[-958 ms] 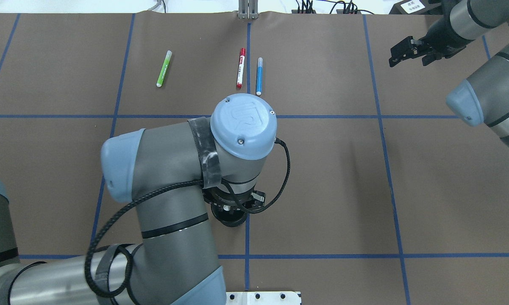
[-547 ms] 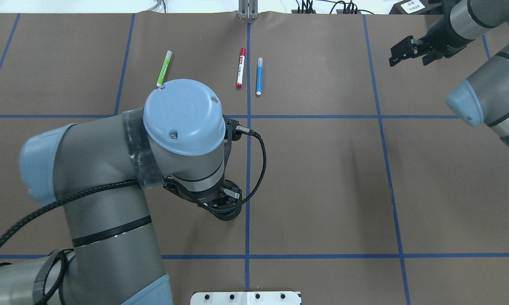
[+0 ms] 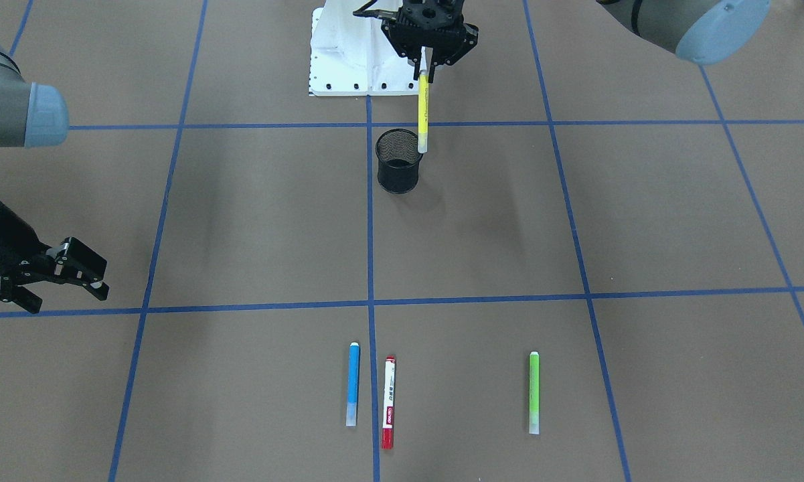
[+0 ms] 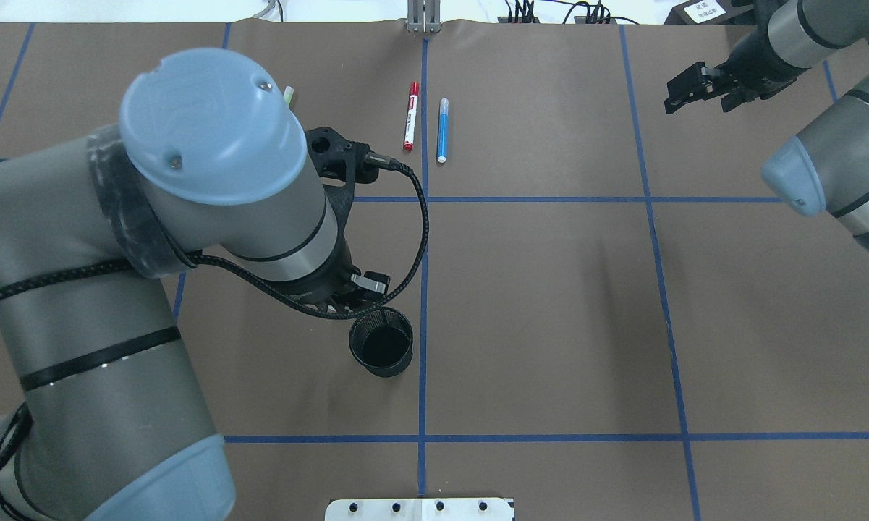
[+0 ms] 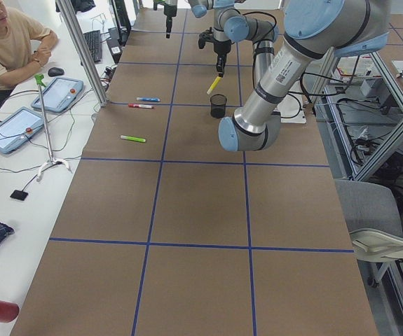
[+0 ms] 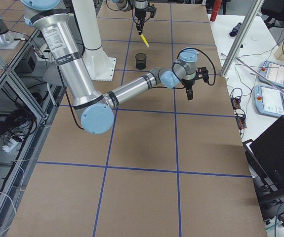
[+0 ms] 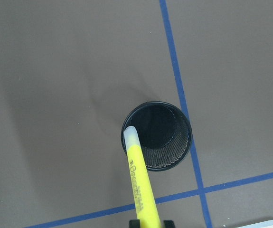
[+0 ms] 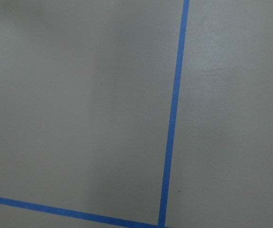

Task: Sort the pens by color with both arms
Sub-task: 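Lift the yellow highlighter out of the cup with the left gripper, then lower the yellow highlighter beside the green highlighter and release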

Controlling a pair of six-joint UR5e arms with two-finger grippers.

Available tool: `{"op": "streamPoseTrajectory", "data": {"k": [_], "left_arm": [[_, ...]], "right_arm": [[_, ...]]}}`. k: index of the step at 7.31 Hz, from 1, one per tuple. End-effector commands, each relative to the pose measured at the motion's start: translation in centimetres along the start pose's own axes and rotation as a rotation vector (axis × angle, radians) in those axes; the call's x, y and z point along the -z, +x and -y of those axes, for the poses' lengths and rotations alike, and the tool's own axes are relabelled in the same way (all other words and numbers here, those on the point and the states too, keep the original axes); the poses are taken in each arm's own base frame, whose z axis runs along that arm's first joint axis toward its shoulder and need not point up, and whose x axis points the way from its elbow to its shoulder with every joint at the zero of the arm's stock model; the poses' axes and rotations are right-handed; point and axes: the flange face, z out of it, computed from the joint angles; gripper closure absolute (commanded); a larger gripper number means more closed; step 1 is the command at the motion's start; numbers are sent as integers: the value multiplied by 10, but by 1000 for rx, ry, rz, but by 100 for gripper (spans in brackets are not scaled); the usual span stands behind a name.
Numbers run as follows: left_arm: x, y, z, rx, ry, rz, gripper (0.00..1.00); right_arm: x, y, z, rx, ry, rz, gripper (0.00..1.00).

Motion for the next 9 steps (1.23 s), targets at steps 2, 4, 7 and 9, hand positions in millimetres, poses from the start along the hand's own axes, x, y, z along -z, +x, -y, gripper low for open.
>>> {"op": "streamPoseTrajectory", "data": {"k": [2, 4, 7, 9], "left_arm": [[17, -73, 61, 96, 143, 11, 100], [8, -115, 98, 45, 283, 58, 100], [-7, -164, 130, -35, 437, 103, 100], [-44, -201, 152, -62, 527, 136, 100]], "right_arm": [[-3, 9, -4, -6, -14, -8, 1], [2, 49, -9, 41, -21, -36, 1], [36, 134, -7, 156, -135, -154, 1], [68, 189, -7, 194, -230, -199, 1]]}}
